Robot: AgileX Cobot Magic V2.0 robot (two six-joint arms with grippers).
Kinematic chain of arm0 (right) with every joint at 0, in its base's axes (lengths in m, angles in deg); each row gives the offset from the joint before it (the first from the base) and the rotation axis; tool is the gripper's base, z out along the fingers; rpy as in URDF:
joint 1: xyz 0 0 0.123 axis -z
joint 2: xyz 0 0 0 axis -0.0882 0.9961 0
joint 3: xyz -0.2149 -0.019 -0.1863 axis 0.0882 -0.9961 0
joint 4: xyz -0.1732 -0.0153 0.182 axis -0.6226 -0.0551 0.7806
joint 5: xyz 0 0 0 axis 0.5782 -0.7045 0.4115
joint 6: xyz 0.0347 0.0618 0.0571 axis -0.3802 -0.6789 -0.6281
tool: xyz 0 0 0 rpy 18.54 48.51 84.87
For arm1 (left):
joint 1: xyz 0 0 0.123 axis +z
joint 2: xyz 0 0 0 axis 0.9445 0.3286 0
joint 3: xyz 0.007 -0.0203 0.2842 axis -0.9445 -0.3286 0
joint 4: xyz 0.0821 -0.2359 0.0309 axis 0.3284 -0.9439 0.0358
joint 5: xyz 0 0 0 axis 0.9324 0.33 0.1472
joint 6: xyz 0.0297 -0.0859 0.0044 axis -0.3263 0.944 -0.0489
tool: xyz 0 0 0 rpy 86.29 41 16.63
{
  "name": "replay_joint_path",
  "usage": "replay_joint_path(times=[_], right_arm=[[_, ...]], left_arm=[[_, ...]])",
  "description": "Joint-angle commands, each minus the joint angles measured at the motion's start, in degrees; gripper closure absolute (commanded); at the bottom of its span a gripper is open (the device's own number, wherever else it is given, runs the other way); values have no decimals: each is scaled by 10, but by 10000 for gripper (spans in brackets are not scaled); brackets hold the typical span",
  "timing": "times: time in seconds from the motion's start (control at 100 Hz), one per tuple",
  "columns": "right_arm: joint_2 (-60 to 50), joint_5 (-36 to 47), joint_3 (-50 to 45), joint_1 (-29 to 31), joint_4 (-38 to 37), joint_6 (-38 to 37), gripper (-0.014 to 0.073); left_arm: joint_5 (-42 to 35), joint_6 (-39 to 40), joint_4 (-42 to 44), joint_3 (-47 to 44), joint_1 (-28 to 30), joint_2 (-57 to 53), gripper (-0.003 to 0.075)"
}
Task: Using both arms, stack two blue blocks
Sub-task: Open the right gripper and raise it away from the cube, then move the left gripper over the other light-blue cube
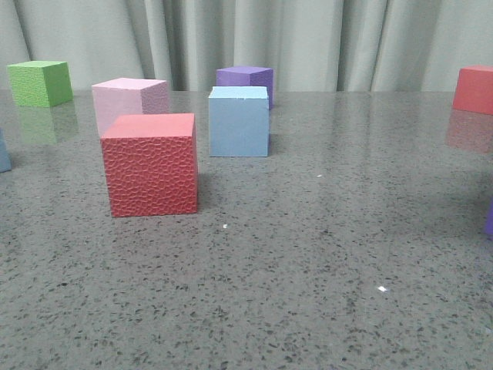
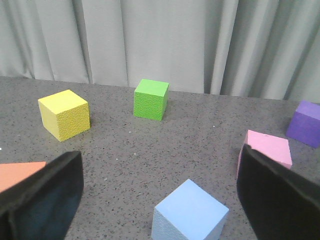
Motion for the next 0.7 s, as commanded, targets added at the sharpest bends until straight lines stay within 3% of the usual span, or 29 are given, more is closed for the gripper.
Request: replay_joint_path(times=[0.0, 0.13, 0.42, 0.69], right_arm=[[-11, 38, 13, 2, -10, 6, 108], [-11, 40, 13, 2, -10, 6, 108], [-11, 52, 13, 2, -10, 8, 108], [-11, 54, 13, 2, -10, 9, 108]], left_arm=[[-53, 1, -29, 25, 3, 6, 122], [-27, 1, -76, 63, 3, 36, 122], [123, 1, -151, 193, 3, 170, 122], [156, 2, -177, 266, 3, 258, 122]])
